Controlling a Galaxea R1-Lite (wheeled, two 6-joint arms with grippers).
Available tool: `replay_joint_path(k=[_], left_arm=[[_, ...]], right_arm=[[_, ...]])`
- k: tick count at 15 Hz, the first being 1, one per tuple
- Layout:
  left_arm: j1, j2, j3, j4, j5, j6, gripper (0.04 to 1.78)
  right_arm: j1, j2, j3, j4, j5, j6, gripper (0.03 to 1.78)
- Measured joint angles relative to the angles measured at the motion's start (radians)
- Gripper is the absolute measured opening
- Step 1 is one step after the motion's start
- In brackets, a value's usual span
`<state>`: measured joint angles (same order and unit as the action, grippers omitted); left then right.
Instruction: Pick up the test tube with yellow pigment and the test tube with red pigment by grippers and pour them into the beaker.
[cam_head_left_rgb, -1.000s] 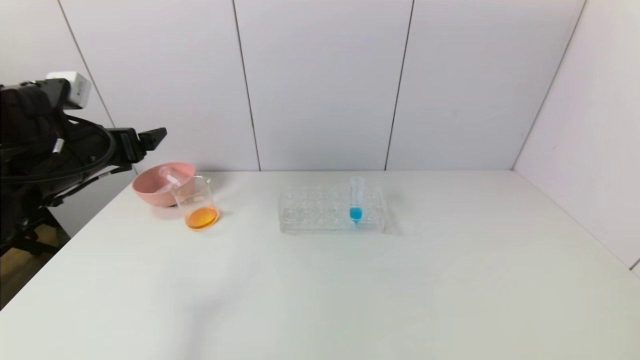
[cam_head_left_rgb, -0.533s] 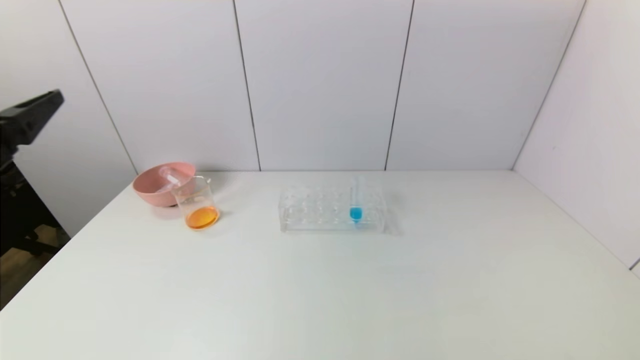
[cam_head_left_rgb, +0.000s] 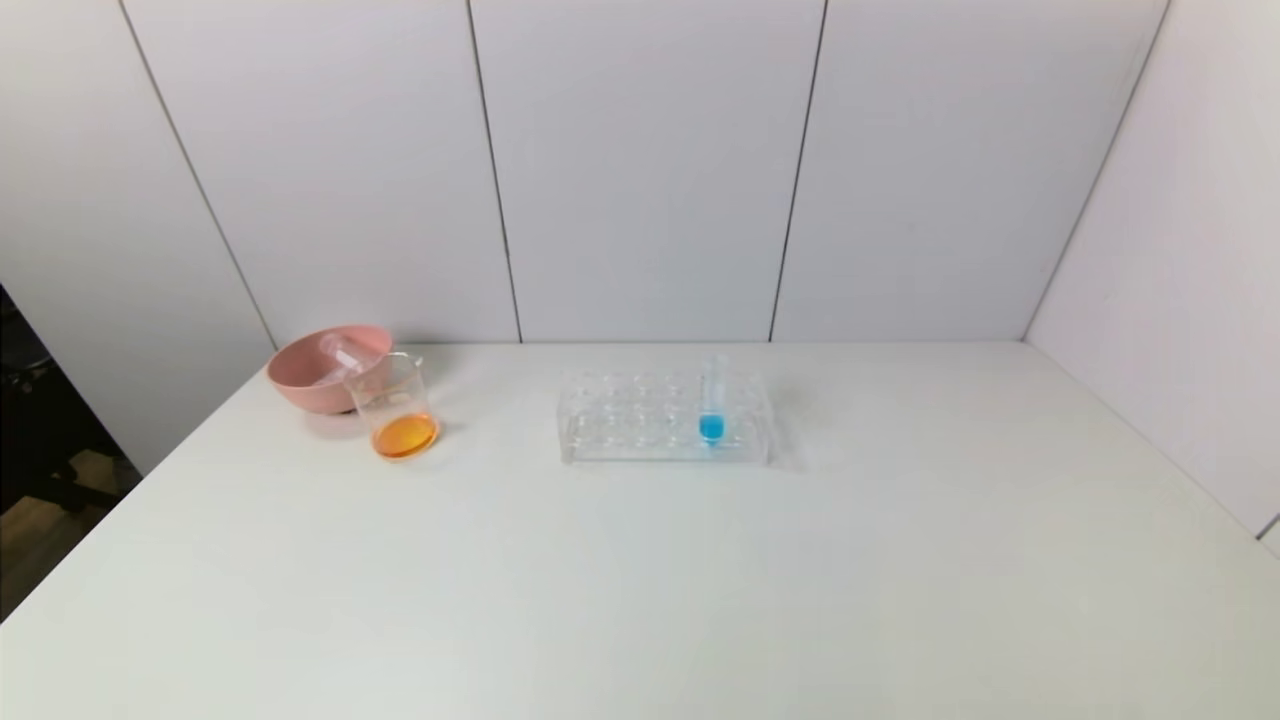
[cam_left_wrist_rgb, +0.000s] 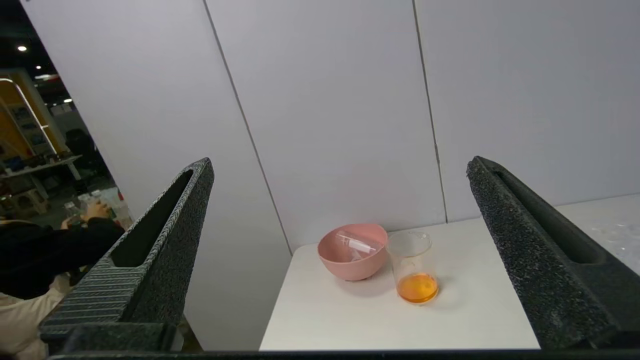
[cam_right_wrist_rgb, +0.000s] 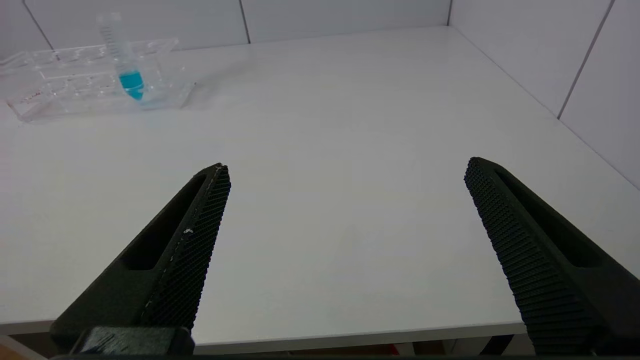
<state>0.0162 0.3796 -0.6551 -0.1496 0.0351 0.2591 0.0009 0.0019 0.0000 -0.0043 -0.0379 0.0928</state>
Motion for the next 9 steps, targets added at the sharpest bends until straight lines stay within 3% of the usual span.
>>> replay_joint_path(k=[4,9], left_arm=[[-0.009,-0.259,0.127,0.081,-0.006,-0.008,1.76],[-0.017,-0.366,0.442,0.008,-0.081,-0.158,1.76]], right_arm=[[-0.001,0.000,0.000,0.000,0.000,0.000,1.71],[0.000,0.000,0.000,0.000,0.000,0.000,1.71]])
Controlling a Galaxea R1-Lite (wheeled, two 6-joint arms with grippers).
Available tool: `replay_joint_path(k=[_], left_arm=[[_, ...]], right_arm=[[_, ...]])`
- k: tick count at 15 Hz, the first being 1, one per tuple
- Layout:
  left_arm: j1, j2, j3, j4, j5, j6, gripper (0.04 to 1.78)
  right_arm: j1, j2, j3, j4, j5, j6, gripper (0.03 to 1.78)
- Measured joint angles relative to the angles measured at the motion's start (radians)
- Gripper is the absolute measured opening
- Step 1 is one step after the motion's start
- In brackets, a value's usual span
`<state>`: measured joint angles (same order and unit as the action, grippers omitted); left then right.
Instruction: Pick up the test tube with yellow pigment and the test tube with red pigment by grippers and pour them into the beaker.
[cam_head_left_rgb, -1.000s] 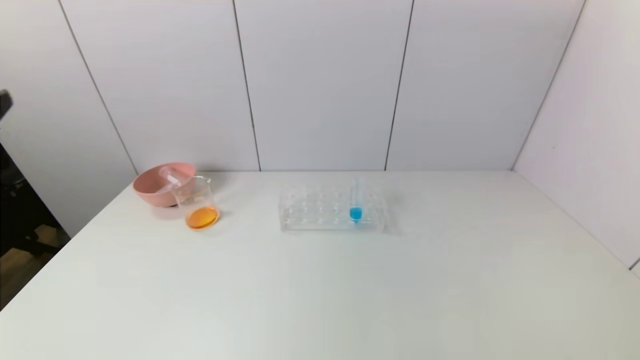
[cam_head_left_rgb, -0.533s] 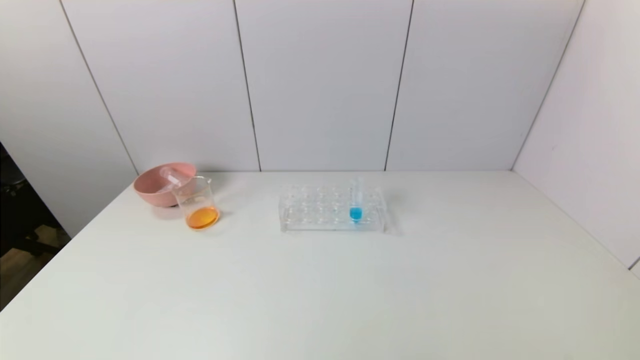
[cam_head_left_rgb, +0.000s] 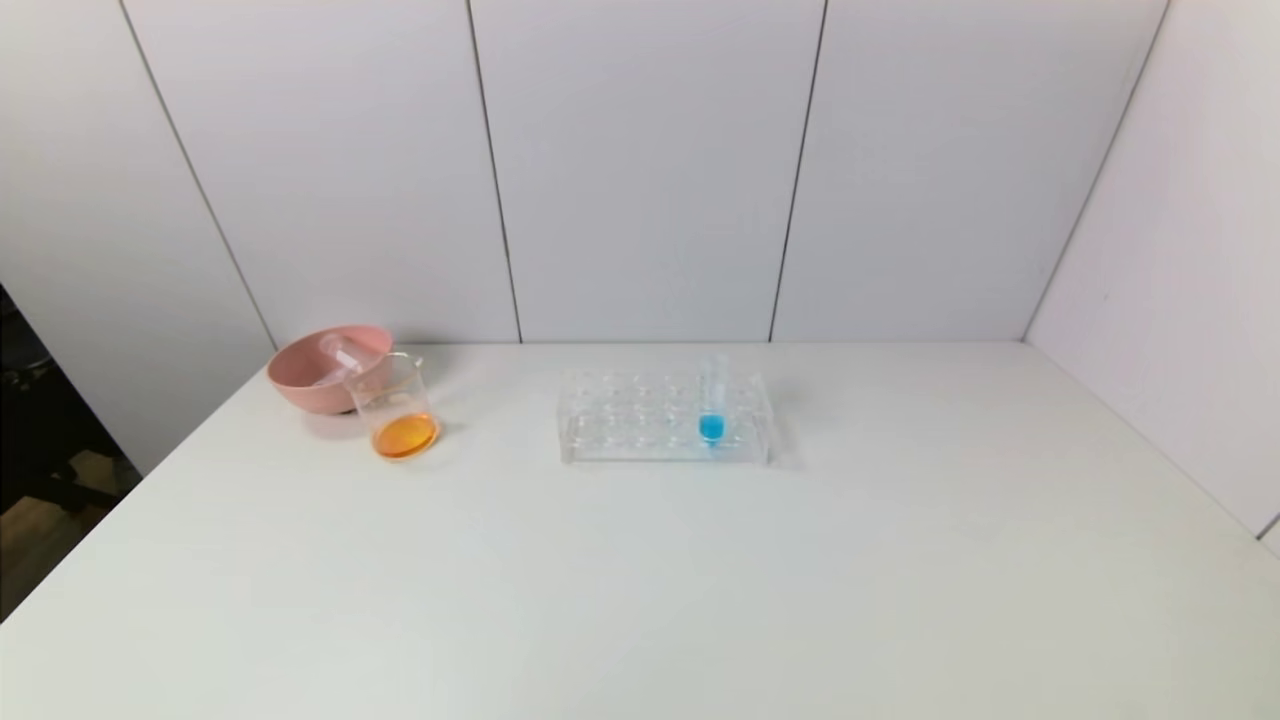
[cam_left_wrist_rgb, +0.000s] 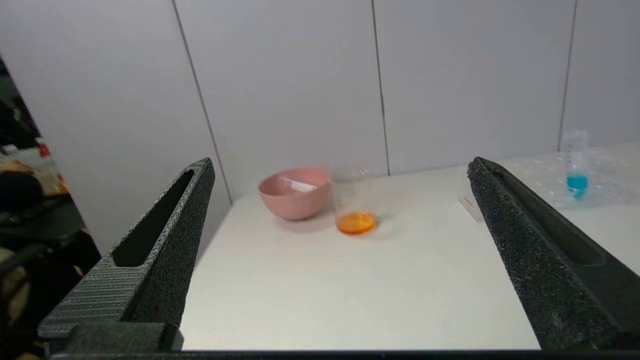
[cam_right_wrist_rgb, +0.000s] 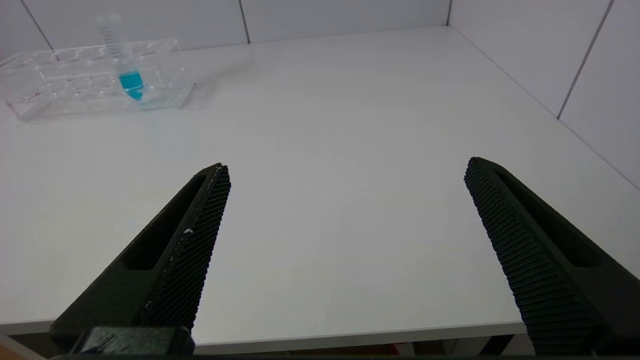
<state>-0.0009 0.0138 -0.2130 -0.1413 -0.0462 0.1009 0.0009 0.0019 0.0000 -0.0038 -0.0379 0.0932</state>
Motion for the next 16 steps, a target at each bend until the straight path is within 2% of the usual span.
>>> replay_joint_path(k=[3,6,8,12,16], left_arm=[[-0.001,-0.013,0.176,0.042,-0.021,-0.082,1.76],[-0.001,-0.014,0.197,0.122,0.057,-0.214,1.76],[-0.001,-0.014,0.202,0.124,0.086,-0.226,1.76],[0.000,-0.014,0.210,0.103,0.089,-0.201,1.76],[0.001,-0.014,0.211,0.142,0.083,-0.145,1.76]], right_arm=[[0.000,0.000,0.000,0.000,0.000,0.000,1.71],[0.000,0.000,0.000,0.000,0.000,0.000,1.71],[0.000,0.000,0.000,0.000,0.000,0.000,1.71],[0.000,0.000,0.000,0.000,0.000,0.000,1.71],[0.000,0.000,0.000,0.000,0.000,0.000,1.71]])
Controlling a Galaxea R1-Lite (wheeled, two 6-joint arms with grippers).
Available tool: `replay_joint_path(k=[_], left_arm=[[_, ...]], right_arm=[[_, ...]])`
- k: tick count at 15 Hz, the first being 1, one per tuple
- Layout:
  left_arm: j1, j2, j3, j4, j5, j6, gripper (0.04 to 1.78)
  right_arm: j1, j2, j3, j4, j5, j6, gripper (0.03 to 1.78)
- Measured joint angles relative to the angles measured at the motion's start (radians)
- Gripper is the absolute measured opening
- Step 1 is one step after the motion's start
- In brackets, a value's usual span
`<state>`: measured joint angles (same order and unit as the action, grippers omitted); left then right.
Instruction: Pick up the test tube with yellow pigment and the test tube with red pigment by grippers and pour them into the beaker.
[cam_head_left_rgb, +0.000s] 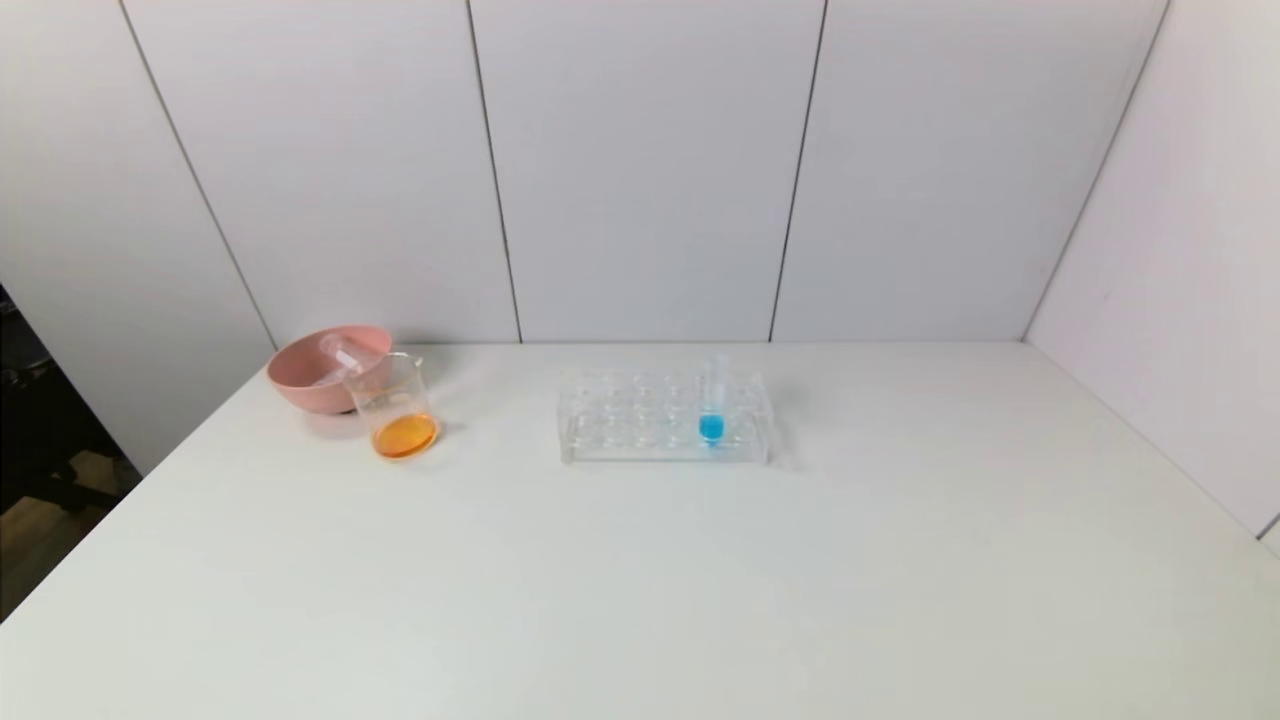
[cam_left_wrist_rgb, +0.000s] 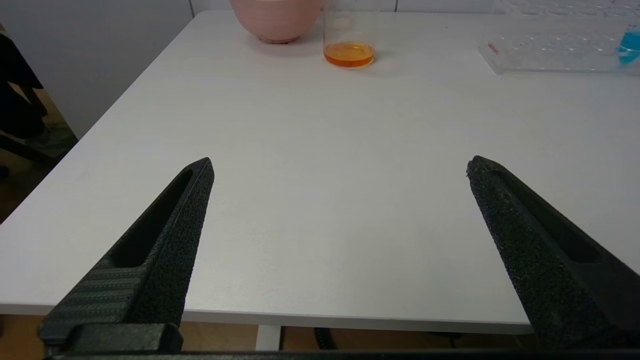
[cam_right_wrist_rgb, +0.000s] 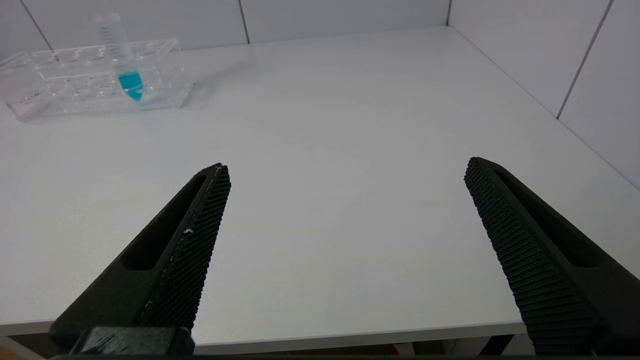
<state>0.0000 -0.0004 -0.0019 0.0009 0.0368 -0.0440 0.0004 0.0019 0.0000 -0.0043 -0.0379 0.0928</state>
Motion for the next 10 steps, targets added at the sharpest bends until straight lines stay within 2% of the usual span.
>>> replay_joint_path(k=[10], left_arm=[[0.000,0.000,0.002,-0.008,-0.005,-0.048,1.76]], right_arm=[[0.000,0.000,0.000,0.000,0.000,0.000,1.71]])
